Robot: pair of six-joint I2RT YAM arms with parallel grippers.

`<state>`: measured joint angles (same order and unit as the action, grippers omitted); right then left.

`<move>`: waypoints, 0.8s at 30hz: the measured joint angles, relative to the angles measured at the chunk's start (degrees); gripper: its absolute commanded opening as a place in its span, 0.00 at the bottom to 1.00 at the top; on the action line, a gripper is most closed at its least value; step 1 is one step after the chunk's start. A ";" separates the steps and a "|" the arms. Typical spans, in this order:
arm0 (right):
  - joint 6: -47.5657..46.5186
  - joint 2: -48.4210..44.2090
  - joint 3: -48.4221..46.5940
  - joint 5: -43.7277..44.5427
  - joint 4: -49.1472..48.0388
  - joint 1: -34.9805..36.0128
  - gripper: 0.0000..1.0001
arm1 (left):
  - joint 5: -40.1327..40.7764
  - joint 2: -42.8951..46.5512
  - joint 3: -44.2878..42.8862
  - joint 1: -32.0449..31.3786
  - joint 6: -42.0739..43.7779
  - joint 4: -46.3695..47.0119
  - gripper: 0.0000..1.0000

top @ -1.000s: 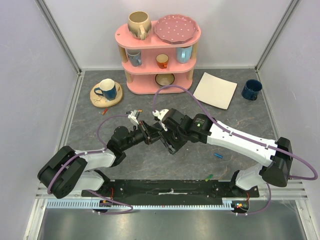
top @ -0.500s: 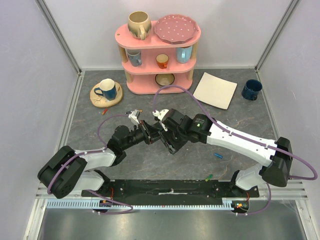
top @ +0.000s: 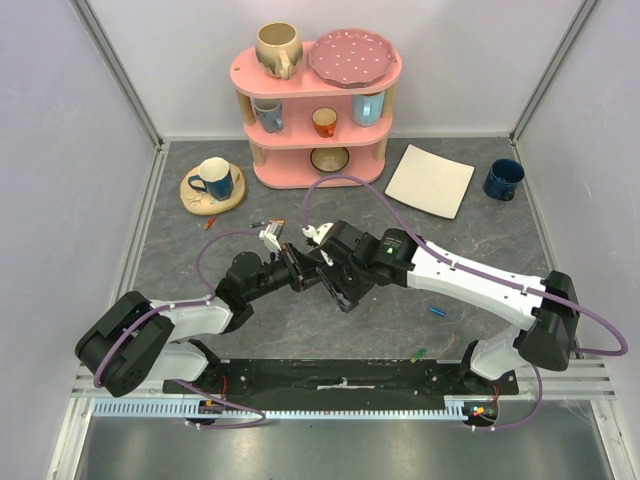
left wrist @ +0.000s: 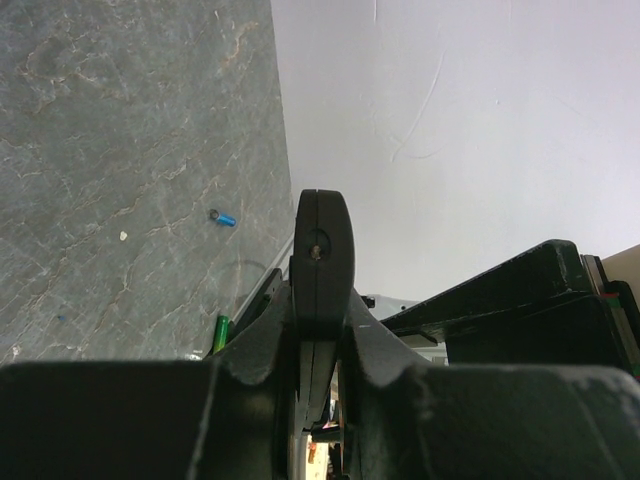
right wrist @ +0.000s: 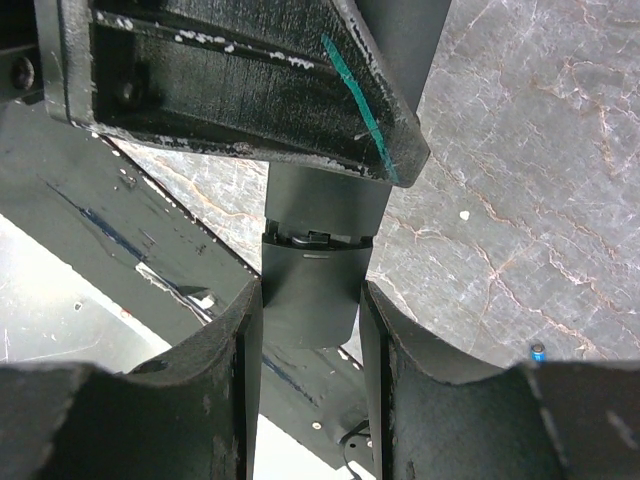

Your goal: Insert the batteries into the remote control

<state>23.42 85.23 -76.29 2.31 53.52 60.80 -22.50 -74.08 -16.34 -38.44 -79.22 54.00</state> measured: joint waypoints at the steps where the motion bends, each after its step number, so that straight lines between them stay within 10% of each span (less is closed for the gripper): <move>1: 0.00 0.09 0.00 0.00 0.15 0.00 0.40 | 0.04 0.00 0.00 -0.17 0.04 -0.13 0.02; 24: -0.92 1.66 -1.77 -0.70 3.19 -1.25 0.40 | 4.31 0.00 0.00 -3.28 0.70 -0.20 0.02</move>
<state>22.50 86.89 -78.06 1.61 56.71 59.55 -18.20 -74.08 -16.34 -41.71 -78.52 53.80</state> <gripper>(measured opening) 0.450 0.205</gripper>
